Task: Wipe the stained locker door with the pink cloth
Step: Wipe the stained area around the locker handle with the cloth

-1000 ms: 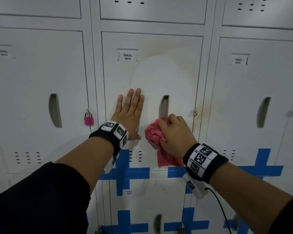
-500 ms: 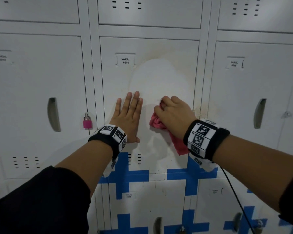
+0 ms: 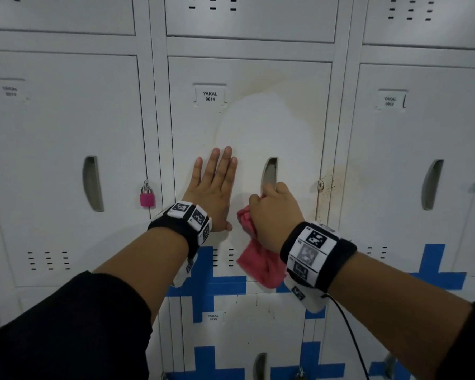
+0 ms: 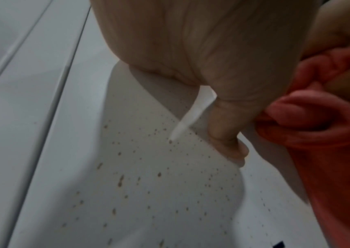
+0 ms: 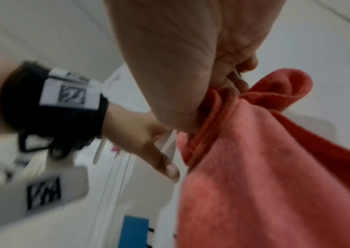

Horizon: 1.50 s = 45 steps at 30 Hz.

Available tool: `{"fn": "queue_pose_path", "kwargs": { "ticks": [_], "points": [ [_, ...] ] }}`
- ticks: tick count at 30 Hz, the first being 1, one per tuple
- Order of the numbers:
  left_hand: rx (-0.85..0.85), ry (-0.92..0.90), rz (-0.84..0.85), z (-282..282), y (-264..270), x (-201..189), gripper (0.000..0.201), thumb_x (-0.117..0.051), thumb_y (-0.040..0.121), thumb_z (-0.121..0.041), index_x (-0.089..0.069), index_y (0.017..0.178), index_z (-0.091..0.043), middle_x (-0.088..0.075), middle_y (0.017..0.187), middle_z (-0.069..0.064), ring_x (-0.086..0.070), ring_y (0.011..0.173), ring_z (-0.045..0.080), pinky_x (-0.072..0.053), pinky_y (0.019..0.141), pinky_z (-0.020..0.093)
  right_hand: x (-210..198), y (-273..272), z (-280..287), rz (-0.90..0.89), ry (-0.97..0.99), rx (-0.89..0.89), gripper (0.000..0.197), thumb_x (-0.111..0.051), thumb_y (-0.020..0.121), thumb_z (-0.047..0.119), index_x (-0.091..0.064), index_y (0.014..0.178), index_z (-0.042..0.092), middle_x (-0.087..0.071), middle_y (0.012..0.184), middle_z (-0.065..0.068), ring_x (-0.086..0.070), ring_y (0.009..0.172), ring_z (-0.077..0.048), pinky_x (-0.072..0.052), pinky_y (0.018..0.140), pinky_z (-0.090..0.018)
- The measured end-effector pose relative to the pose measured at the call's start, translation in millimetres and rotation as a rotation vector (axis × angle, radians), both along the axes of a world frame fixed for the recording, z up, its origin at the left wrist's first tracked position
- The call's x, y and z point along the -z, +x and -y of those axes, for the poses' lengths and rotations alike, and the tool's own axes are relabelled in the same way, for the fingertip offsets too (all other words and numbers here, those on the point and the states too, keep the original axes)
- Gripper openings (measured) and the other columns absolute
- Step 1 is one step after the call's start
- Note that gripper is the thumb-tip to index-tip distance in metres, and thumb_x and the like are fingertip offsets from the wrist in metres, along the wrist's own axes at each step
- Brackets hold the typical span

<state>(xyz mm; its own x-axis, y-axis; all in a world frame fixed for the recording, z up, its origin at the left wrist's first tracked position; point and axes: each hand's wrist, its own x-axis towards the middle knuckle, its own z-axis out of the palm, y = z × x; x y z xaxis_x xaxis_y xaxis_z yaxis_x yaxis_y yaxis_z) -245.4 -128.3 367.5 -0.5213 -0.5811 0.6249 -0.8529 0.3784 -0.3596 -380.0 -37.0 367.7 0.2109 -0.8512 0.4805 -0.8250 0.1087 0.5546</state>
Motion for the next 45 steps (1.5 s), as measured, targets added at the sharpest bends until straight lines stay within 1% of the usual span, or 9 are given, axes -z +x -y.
{"fn": "queue_pose_path", "kwargs": {
  "ticks": [4,11,13,16,21,25,33,39,45],
  "points": [
    [0.003,-0.002,0.005,1.2,-0.1,0.3,0.147,-0.070,0.059,-0.070,0.031,0.140,-0.001,0.038,0.148,0.018,0.032,0.138,0.039,0.010,0.114,0.059,-5.6,-10.0,1.4,0.275,0.017,-0.134,0.034,-0.059,0.075,0.039,-0.049,0.096,0.014,-0.059,0.089,-0.004,-0.045,0.100,-0.025,-0.033,0.080,-0.035],
    [-0.001,0.028,0.006,-2.6,-0.6,-1.5,0.148,-0.070,0.059,-0.071,0.033,0.140,-0.002,0.038,0.148,0.019,0.034,0.137,0.039,0.014,0.113,0.058,-27.3,-23.5,-6.2,0.757,0.159,-0.188,0.006,-0.048,0.083,0.018,-0.048,0.083,0.012,-0.047,0.081,-0.006,-0.044,0.081,-0.026,-0.037,0.064,-0.030],
    [0.000,0.033,0.010,-2.4,-0.5,-2.1,0.147,-0.070,0.060,-0.070,0.034,0.139,-0.002,0.040,0.147,0.019,0.036,0.136,0.039,0.015,0.112,0.058,-30.9,-33.3,-6.3,1.056,0.164,-0.261,0.011,-0.048,0.086,0.013,-0.053,0.079,0.006,-0.056,0.080,-0.010,-0.051,0.076,-0.024,-0.040,0.056,-0.029],
    [0.006,0.023,0.016,-0.7,-0.4,-2.2,0.144,-0.068,0.061,-0.069,0.032,0.140,-0.003,0.043,0.145,0.018,0.038,0.135,0.038,0.017,0.112,0.058,-29.3,-40.3,-7.4,1.534,-0.033,-0.423,0.017,-0.052,0.089,0.018,-0.060,0.096,0.004,-0.067,0.095,-0.015,-0.058,0.074,-0.019,-0.051,0.068,-0.037],
    [0.134,-0.013,-0.062,4.3,1.0,0.0,0.100,-0.022,0.071,-0.058,0.014,0.147,-0.004,0.017,0.157,0.021,0.022,0.142,0.038,0.010,0.114,0.058,-17.9,-20.1,13.8,1.332,-0.098,-0.503,0.021,-0.043,0.092,0.024,-0.048,0.112,0.019,-0.055,0.104,-0.008,-0.056,0.085,-0.017,-0.045,0.057,-0.016],
    [0.183,-0.057,-0.076,9.7,0.8,2.9,0.101,-0.019,0.072,-0.060,0.013,0.147,-0.002,0.013,0.157,0.021,0.018,0.143,0.039,0.007,0.114,0.060,11.0,-24.6,22.5,0.876,-0.154,-0.317,0.046,-0.039,0.080,0.030,-0.044,0.124,0.019,-0.056,0.108,-0.005,-0.043,0.098,-0.024,-0.035,0.082,-0.034],
    [0.043,-0.011,-0.008,5.4,1.1,3.0,0.151,-0.070,0.053,-0.075,0.030,0.141,-0.002,0.039,0.149,0.017,0.034,0.137,0.037,0.011,0.114,0.059,22.5,-36.9,-3.1,0.328,-0.132,-0.321,0.026,-0.056,0.076,0.025,-0.055,0.096,0.009,-0.058,0.091,-0.008,-0.046,0.086,-0.023,-0.038,0.075,-0.033],
    [0.021,0.015,0.001,2.3,1.1,-0.3,0.152,-0.071,0.055,-0.073,0.036,0.138,-0.004,0.044,0.145,0.017,0.039,0.135,0.037,0.016,0.112,0.057,17.9,-82.7,-18.6,0.505,-0.094,-0.409,0.027,-0.050,0.088,0.025,-0.049,0.113,0.015,-0.052,0.099,-0.004,-0.055,0.080,-0.021,-0.046,0.068,-0.027],
    [-0.020,0.028,0.022,-1.7,0.3,-2.0,0.152,-0.070,0.055,-0.073,0.036,0.138,-0.002,0.042,0.146,0.019,0.037,0.135,0.039,0.016,0.112,0.058,-20.5,-84.1,-14.9,1.053,-0.543,-0.631,0.022,-0.054,0.092,0.015,-0.054,0.108,0.029,-0.060,0.085,0.014,-0.057,0.075,0.004,-0.046,0.066,-0.014]
  ]
}}
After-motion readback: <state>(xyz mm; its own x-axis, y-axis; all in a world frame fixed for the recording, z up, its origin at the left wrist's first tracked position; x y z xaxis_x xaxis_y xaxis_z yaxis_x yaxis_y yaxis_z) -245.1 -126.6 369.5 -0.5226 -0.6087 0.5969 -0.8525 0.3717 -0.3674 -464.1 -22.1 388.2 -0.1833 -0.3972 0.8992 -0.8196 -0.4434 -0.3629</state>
